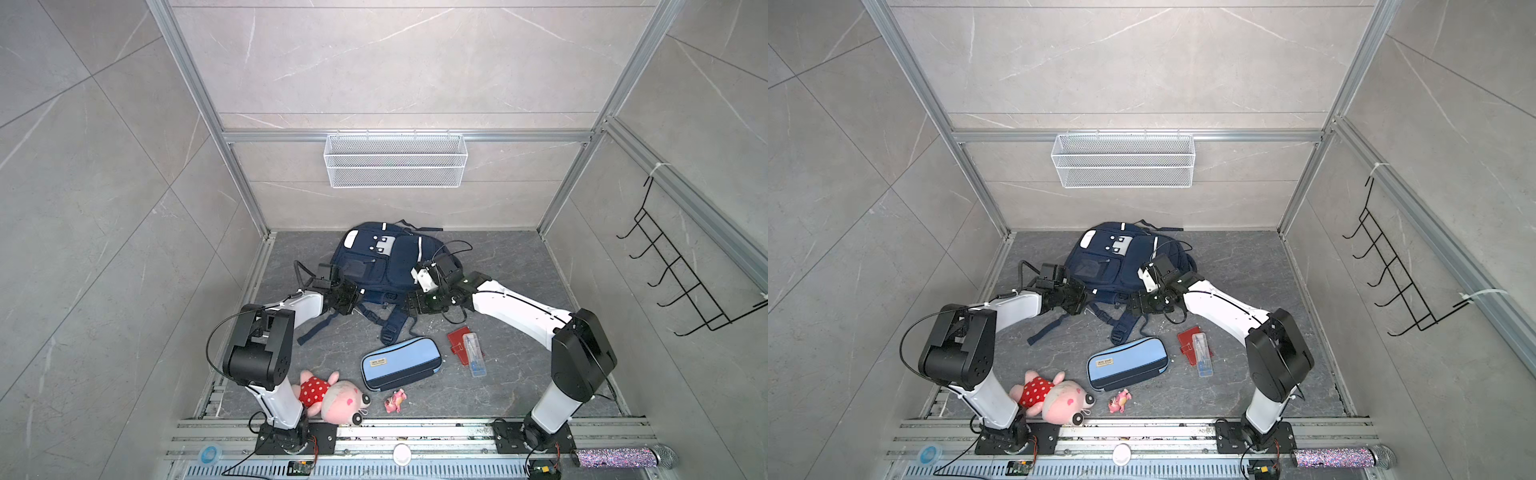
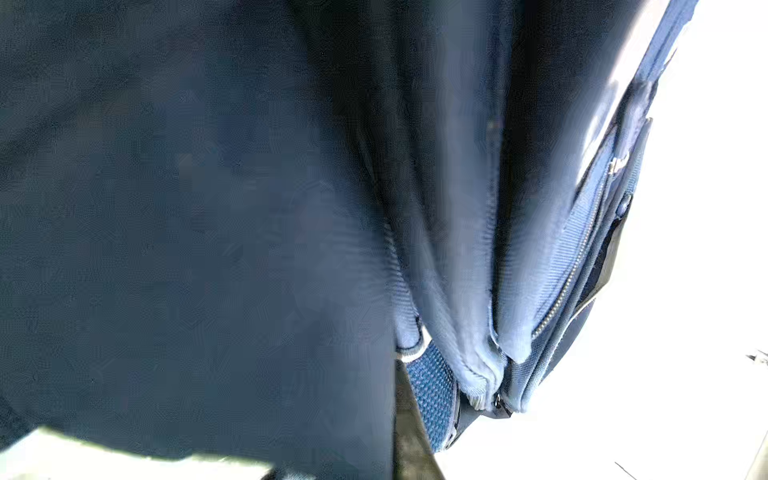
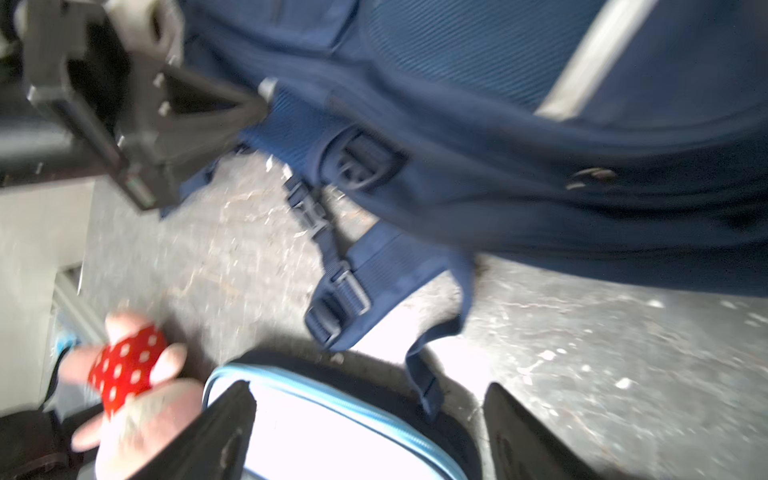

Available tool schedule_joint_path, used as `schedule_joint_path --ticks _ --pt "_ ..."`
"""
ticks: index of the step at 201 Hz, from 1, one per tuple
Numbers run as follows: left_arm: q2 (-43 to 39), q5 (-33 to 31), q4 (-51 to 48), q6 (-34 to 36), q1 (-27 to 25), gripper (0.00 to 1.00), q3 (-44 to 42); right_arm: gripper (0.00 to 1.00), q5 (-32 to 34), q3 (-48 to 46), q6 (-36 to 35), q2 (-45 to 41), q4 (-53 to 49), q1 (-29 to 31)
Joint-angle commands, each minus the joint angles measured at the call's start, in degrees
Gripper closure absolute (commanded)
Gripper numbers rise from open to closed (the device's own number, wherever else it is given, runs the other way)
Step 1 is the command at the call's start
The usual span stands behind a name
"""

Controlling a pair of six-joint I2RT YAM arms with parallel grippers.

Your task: Pack the student bag

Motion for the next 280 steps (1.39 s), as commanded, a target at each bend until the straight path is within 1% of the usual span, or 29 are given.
schedule_joint_path --ticks 1,15,23,49,59,81,105,138,178,193,214,236,245,280 --pt "-2.9 3.3 3.3 -1.0 -1.7 1.00 4.8 0.18 -3.9 -0.1 -3.0 1.1 3.7 0.3" --pt "-3.4 3.7 3.1 -1.0 -2.6 1.00 6.9 0.22 -3.5 0.7 -3.1 2.7 4.8 0.4" --pt "-3.8 3.6 2.7 -0.7 -3.2 1.00 8.3 0.23 -2.0 1.0 -3.0 3.3 5.4 0.5" --pt "-4.1 3.5 1.2 0.8 -4.9 1.00 12.3 0.32 6.1 2.1 -2.2 5.4 6.0 0.6" --pt "-4.2 3.9 1.0 1.0 -5.3 1.00 12.9 0.33 9.2 3.6 -2.0 6.5 5.0 0.6" --pt "-4.7 4.7 1.0 0.7 -5.8 1.00 13.1 0.35 12.0 8.6 -2.5 8.4 2.0 0.6" --pt "-5.1 5.1 0.9 1.0 -6.6 1.00 13.5 0.36 15.9 16.4 -2.4 12.5 -5.3 0.7" --pt "-4.9 5.6 0.6 1.5 -7.0 1.00 14.8 0.37 17.0 20.8 -1.2 16.1 -8.0 0.7" --pt "-3.8 6.2 0.6 1.4 -8.1 1.00 16.6 0.47 19.6 27.1 -1.5 20.0 -13.2 0.7" --pt "-3.5 6.4 0.7 1.4 -8.3 1.00 17.4 0.52 20.3 27.2 -1.9 20.3 -13.9 0.8" --pt "-2.4 7.3 1.2 0.9 -8.7 1.00 19.1 0.54 21.5 26.8 -2.0 20.7 -14.1 0.8" --pt "-1.4 8.2 1.9 0.0 -9.0 1.00 20.5 0.66 22.7 27.5 -2.0 21.6 -13.7 0.8" --pt "-1.5 8.2 2.3 -0.5 -9.1 1.00 20.3 0.69 22.9 28.7 -2.2 22.4 -14.0 0.8" --pt "-1.5 8.9 2.2 -0.6 -9.0 1.00 20.8 0.69 22.6 34.1 -2.4 25.8 -14.9 0.8"
